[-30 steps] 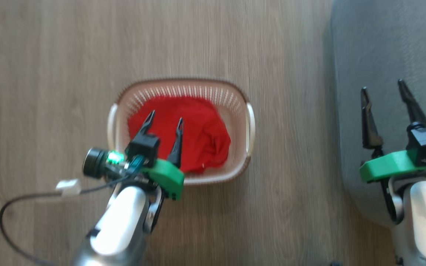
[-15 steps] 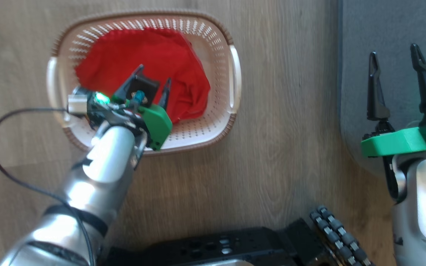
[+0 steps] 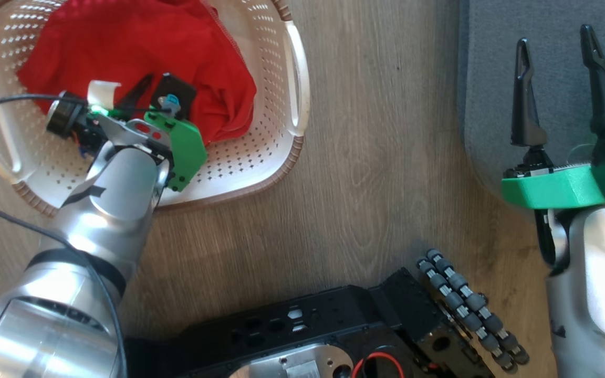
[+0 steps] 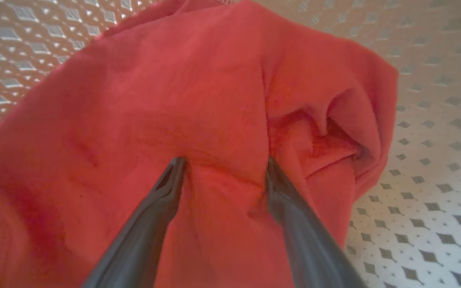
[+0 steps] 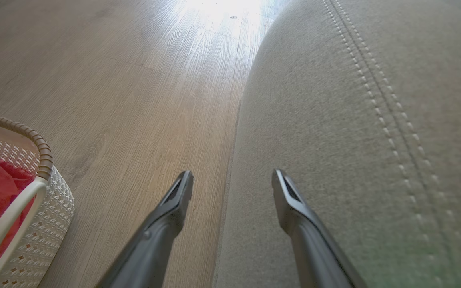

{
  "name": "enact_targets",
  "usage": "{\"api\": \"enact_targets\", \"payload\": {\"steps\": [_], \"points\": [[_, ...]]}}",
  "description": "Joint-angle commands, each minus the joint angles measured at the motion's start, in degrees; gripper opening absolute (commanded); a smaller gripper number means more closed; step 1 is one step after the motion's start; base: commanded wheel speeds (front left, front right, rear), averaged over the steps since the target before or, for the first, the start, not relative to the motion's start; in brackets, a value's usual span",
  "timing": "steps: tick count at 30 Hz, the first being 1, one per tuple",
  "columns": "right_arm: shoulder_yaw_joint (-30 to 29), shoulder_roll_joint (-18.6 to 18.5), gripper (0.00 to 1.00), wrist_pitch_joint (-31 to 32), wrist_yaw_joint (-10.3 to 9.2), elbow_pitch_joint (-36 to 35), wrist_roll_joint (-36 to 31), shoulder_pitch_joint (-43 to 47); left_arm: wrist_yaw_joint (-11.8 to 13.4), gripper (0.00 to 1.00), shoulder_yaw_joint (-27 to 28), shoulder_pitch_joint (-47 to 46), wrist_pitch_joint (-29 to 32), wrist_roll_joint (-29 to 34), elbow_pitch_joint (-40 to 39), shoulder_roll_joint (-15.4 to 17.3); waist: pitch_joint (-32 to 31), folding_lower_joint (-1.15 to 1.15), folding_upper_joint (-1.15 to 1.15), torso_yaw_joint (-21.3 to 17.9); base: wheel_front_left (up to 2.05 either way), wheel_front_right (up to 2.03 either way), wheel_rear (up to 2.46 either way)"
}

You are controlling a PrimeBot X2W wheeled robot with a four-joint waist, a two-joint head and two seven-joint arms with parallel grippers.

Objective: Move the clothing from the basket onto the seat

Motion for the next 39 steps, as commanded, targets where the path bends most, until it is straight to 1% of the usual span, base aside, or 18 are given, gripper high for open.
{"api": "enact_targets", "payload": {"steps": [1, 5, 9, 12, 16, 17, 18, 29, 32, 34, 35, 36, 37, 39], "points": [[1.0, 0.6, 1.00, 0.2, 0.48, 1.5, 1.7, 2.8, 0.3, 1.00, 1.0, 0.7, 1.3, -0.6, 0.1, 1.3, 0.7, 0.00, 0.00, -0.6, 0.00, 0.00, 0.00], [0.9, 0.6, 1.00, 0.2, 0.48, 1.8, 2.3, 3.1, 1.2, 1.00, 0.7, 0.2, 4.6, -0.7, 0.7, 1.6, 1.0, 0.00, 0.00, -1.0, 0.00, 0.00, 0.00], [2.1, 0.6, 1.00, 0.2, 0.48, 1.7, 3.0, 3.1, 1.5, 1.00, 0.4, 0.0, 6.9, -0.8, 0.9, 2.8, 1.4, 0.00, 0.00, -1.3, 0.00, 0.00, 0.00], [3.6, 0.6, 1.00, 0.2, 0.48, 1.8, 3.4, 3.2, 1.1, 1.00, -0.3, -0.1, 9.1, -0.7, 0.9, 3.1, 1.5, 0.00, 0.00, -1.3, 0.00, 0.00, 0.00], [4.1, 0.6, 1.00, 0.2, 0.48, 2.0, 3.1, 3.3, 0.5, 1.00, -0.7, -0.4, 11.1, -0.9, 1.0, 3.4, 1.7, 0.00, 0.00, -1.1, 0.00, 0.00, 0.00], [4.2, 0.6, 1.00, 0.2, 0.48, 2.0, 3.1, 3.2, 0.4, 0.47, -0.6, -0.5, 11.3, -1.1, 1.0, 3.6, 1.8, 0.00, 0.00, -1.1, 0.00, 0.00, 0.00], [4.2, 0.6, 1.00, 0.2, 0.48, 2.0, 3.1, 3.2, 0.4, 0.00, -0.6, -0.7, 11.0, -1.3, 1.0, 3.7, 1.8, 0.00, 0.00, -1.1, 0.00, 0.00, 0.00], [5.3, 0.7, 1.00, 0.2, 0.48, 2.1, 2.7, 1.1, 0.6, 0.00, -0.6, -0.5, 9.4, -2.7, 1.0, 3.6, 0.3, 0.00, 0.00, -0.7, 0.00, 0.00, 0.00], [6.0, 0.7, 1.00, 0.2, 0.48, 2.4, 2.7, 0.1, 0.8, 0.00, -0.4, 0.2, 8.1, -3.4, 1.0, 3.3, -1.4, 0.00, 0.00, -0.7, 0.00, 0.00, 0.00], [6.2, 0.7, 1.00, 0.2, 0.48, 3.0, 2.5, -0.2, 0.9, 0.00, -0.3, 1.4, 6.9, -4.0, 1.0, 2.9, -3.7, 0.00, 0.00, -0.2, 0.00, 0.00, 0.00], [6.7, 0.7, 1.00, 0.2, 0.48, 3.6, 2.2, -0.1, 1.3, 0.00, 0.0, 3.3, 5.7, -4.7, 1.0, 2.6, -6.8, 0.00, 0.00, 0.0, 0.00, 0.00, 0.00], [7.1, 0.7, 1.00, 0.2, 0.48, 4.0, 2.1, 0.0, 1.4, 0.00, 0.2, 4.6, 5.2, -5.2, 1.0, 2.4, -8.6, 0.00, 0.00, 0.1, 0.00, 0.00, 0.00], [7.6, 0.7, 1.00, 0.2, 0.48, 4.8, 2.5, 0.2, 1.6, 0.00, 0.8, 6.9, 4.0, -6.2, 1.0, 2.0, -12.3, 0.00, 0.00, 0.2, 0.00, 0.00, 0.00], [8.3, 0.7, 1.00, 0.2, 0.48, 5.6, 2.7, 0.7, 1.7, 0.00, 1.4, 9.0, 2.0, -7.3, 1.0, 1.5, -16.1, 0.00, 0.00, 0.6, 0.00, 0.00, 0.00]]}}
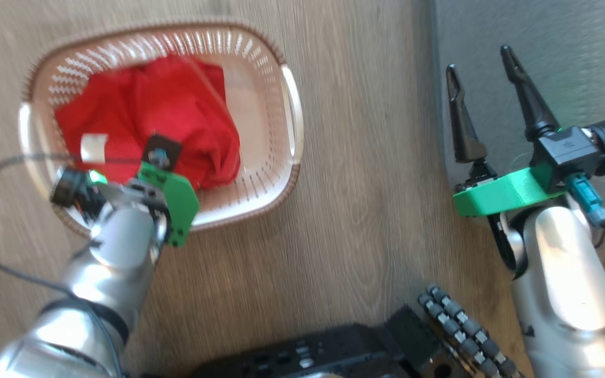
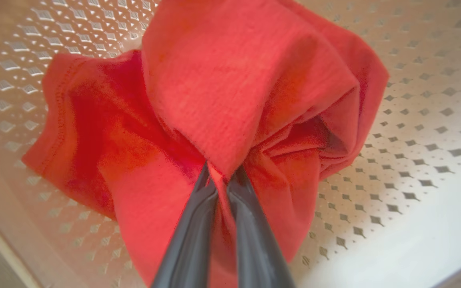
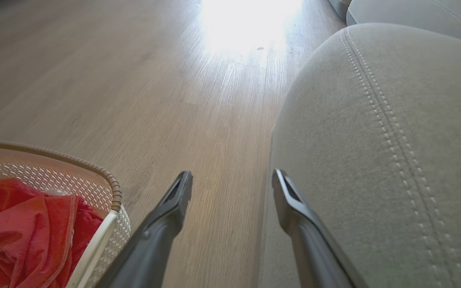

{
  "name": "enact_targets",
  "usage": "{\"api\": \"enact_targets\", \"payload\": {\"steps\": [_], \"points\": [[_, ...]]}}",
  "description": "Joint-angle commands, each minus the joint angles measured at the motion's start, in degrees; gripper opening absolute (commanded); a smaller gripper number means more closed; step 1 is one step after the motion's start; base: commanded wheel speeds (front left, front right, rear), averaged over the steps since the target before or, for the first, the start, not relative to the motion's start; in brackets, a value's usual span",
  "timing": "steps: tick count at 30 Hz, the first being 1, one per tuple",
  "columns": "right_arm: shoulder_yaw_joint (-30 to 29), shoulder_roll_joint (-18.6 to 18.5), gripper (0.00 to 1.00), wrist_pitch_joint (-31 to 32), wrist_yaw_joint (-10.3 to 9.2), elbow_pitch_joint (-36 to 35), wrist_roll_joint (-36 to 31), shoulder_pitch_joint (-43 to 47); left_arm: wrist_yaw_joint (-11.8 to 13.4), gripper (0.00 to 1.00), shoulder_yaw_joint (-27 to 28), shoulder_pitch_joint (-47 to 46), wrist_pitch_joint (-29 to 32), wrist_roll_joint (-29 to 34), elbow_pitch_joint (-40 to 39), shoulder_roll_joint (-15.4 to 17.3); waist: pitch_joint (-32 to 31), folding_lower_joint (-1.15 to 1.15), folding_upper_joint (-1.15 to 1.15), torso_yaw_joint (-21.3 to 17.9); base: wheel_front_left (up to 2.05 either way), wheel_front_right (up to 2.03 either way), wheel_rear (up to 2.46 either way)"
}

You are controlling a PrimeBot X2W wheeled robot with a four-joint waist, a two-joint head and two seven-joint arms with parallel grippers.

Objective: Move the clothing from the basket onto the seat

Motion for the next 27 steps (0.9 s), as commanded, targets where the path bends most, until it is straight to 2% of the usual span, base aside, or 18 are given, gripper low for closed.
{"api": "enact_targets", "payload": {"steps": [1, 8, 16, 23, 27], "points": [[1.4, 0.3, 1.00, 0.0, 0.37, -1.0, 0.3, 3.0, 0.5, 0.00, 1.4, 1.4, -1.0, -0.4, -0.5, 0.7, -6.9, 0.00, 0.00, 0.8, 0.00, 0.00, 0.00], [3.2, 0.3, 1.00, 0.0, 0.37, 1.4, 0.0, 5.2, 1.2, 0.00, 3.1, 6.6, -4.7, -2.7, -3.2, 0.9, -18.8, 0.00, 0.00, 2.8, 0.00, 0.00, 0.00], [3.5, 0.1, 1.00, 0.0, 0.37, 3.4, -0.1, 9.2, 3.6, 0.00, 7.7, 15.7, -4.8, -2.7, -23.6, 3.8, -29.2, 0.00, 0.00, 5.2, 0.00, 0.00, 0.00], [3.8, 0.1, 1.00, 0.0, 0.37, 5.1, 0.6, 12.8, 3.8, 0.00, 13.8, 23.0, -4.8, -1.9, -38.4, 3.8, -35.8, 0.00, 0.00, 6.9, 0.00, 0.00, 0.00], [5.9, -0.2, 1.00, 0.0, 0.37, 3.7, 1.9, 14.3, 4.4, 0.00, 18.0, 26.4, -4.8, -0.5, -47.4, 3.4, -38.3, 0.00, 0.00, 7.6, 0.00, 0.00, 0.00]]}}
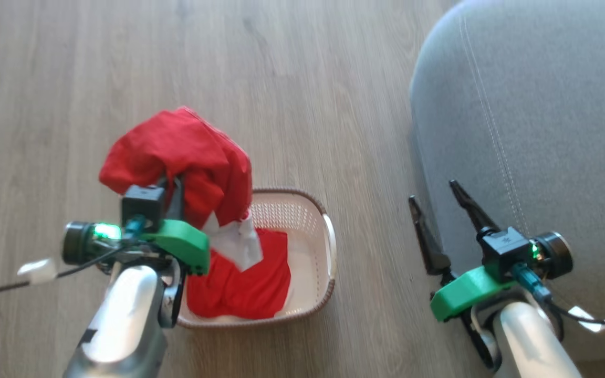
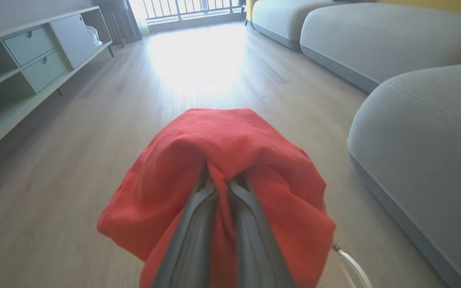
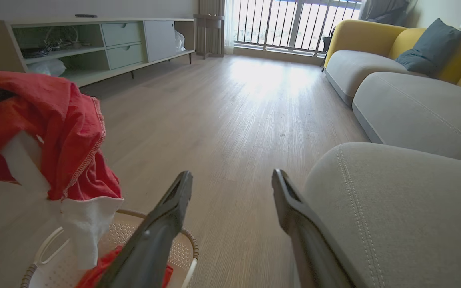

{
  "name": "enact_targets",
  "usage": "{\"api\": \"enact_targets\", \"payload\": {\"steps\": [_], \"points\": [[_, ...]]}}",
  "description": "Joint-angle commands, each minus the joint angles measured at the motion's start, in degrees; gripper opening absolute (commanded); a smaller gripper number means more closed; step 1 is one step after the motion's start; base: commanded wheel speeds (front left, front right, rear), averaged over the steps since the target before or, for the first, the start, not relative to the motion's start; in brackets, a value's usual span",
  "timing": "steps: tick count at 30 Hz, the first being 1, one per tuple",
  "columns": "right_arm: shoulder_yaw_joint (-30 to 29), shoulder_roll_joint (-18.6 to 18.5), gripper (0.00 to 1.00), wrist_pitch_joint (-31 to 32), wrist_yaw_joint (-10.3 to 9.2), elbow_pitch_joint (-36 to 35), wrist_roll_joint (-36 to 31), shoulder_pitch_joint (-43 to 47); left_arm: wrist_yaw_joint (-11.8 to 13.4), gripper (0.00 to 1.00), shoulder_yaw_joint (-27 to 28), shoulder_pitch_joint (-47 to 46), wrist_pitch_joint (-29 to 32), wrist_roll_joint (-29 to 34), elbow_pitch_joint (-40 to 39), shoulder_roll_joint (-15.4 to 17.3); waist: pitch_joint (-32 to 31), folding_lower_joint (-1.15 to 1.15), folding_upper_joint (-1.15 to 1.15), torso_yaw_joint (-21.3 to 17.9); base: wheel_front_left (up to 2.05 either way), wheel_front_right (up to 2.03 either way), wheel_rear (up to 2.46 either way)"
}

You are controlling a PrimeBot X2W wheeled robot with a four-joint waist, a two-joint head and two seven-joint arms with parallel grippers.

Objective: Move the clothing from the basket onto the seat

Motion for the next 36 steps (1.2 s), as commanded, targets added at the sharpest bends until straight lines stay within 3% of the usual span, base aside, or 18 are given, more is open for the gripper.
{"api": "enact_targets", "payload": {"steps": [1, 6, 16, 25, 36], "points": [[2.1, -0.3, 1.00, -0.1, 0.39, -3.1, 1.2, 0.2, 1.0, 0.00, 4.3, 0.0, -0.8, 0.6, -5.5, 0.8, -2.9, 0.01, 0.00, 1.5, 0.00, 0.00, 0.00], [2.3, -0.8, 1.00, -0.1, 0.39, -5.3, 1.8, 2.1, 0.2, 0.00, 7.5, 2.6, -0.8, 2.1, -13.8, -0.1, -4.9, 0.01, 0.00, 2.2, 0.00, 0.00, 0.00], [3.2, -1.1, 1.00, -0.1, 0.39, -8.0, 1.8, 5.2, -4.8, 0.00, 10.9, 3.7, -0.8, 4.2, -30.6, -2.4, -8.3, 0.01, 0.00, 2.9, 0.00, 0.00, 0.00], [3.8, -1.5, 1.00, -0.1, 0.39, -10.6, 1.4, 6.1, -8.3, 0.00, 5.2, 4.6, -0.8, 3.7, -38.3, -3.4, -9.8, 0.01, 0.00, 2.9, 0.00, 0.00, 0.00], [3.6, -2.1, 1.00, -0.1, 0.39, -12.0, 0.7, 6.6, -11.8, 0.00, -4.9, 7.1, -0.8, 2.2, -35.6, -3.5, -9.3, 0.01, 0.00, 2.5, 0.00, 0.00, 0.00]]}}
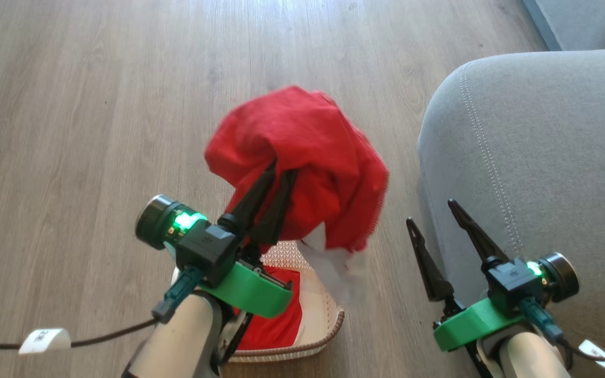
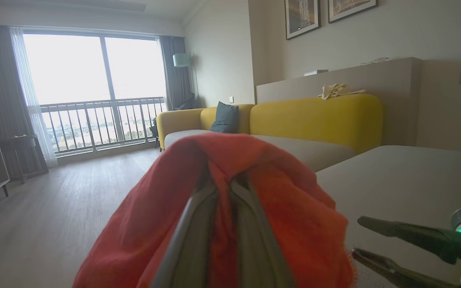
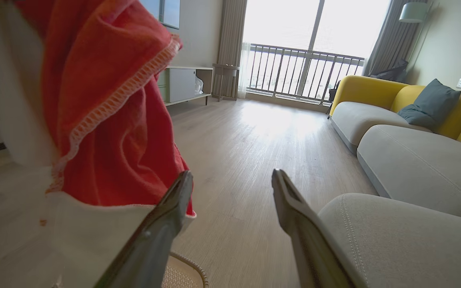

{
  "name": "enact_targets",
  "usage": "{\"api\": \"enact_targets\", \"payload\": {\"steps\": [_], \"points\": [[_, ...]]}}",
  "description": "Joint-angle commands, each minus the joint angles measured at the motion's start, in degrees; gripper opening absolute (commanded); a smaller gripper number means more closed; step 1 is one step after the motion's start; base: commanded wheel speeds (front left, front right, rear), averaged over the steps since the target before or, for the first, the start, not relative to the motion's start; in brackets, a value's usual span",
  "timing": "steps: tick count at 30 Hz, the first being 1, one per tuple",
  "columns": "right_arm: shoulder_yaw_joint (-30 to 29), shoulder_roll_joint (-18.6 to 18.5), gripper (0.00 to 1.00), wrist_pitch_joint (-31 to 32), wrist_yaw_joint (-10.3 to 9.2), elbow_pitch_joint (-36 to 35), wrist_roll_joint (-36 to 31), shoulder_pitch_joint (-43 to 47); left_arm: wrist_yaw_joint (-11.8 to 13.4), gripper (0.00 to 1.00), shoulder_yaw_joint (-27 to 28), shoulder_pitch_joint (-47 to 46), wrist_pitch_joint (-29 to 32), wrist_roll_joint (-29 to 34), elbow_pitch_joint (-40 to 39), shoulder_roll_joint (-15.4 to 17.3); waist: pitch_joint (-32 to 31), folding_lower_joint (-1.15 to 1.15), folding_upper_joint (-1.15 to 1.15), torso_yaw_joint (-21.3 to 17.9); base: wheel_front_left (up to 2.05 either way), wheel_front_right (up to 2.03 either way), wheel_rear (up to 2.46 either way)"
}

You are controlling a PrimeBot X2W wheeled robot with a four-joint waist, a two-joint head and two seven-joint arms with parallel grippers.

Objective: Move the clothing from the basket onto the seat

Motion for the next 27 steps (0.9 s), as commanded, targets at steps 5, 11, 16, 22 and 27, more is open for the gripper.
{"api": "enact_targets", "payload": {"steps": [5, 11, 16, 22, 27], "points": [[1.1, -0.3, 1.00, -0.1, 0.39, -2.0, -0.9, -0.5, 0.4, 0.00, 1.5, -2.7, -0.3, -1.0, -2.2, 0.1, 0.0, 0.01, 0.00, 0.1, 0.00, 0.00, 0.00], [1.1, -0.8, 1.00, -0.1, 0.39, -2.7, -1.2, -0.8, 1.0, 0.00, 2.0, -3.2, -0.3, -1.1, -2.6, 0.1, -0.1, 0.01, 0.00, 0.0, 0.00, 0.00, 0.00], [4.3, -2.4, 1.00, -0.1, 0.39, -5.0, 0.4, -1.1, 1.2, 0.00, 2.3, -3.5, -0.3, -1.2, -2.7, 0.1, 0.0, 0.01, 0.00, -0.1, 0.00, 0.00, 0.00], [15.4, -8.8, 1.00, -0.1, 0.39, -10.3, 2.3, -1.8, 1.3, 0.00, 2.6, -3.7, -0.3, -0.5, -2.2, 0.1, 0.1, 0.01, 0.00, -0.5, 0.00, 0.00, 0.00], [18.2, -11.4, 1.00, -0.1, 0.39, -12.4, 3.5, -2.3, 1.2, 0.00, 2.5, -3.7, -0.3, -0.2, -1.9, 0.1, 0.3, 0.01, 0.00, -0.6, 0.00, 0.00, 0.00]]}}
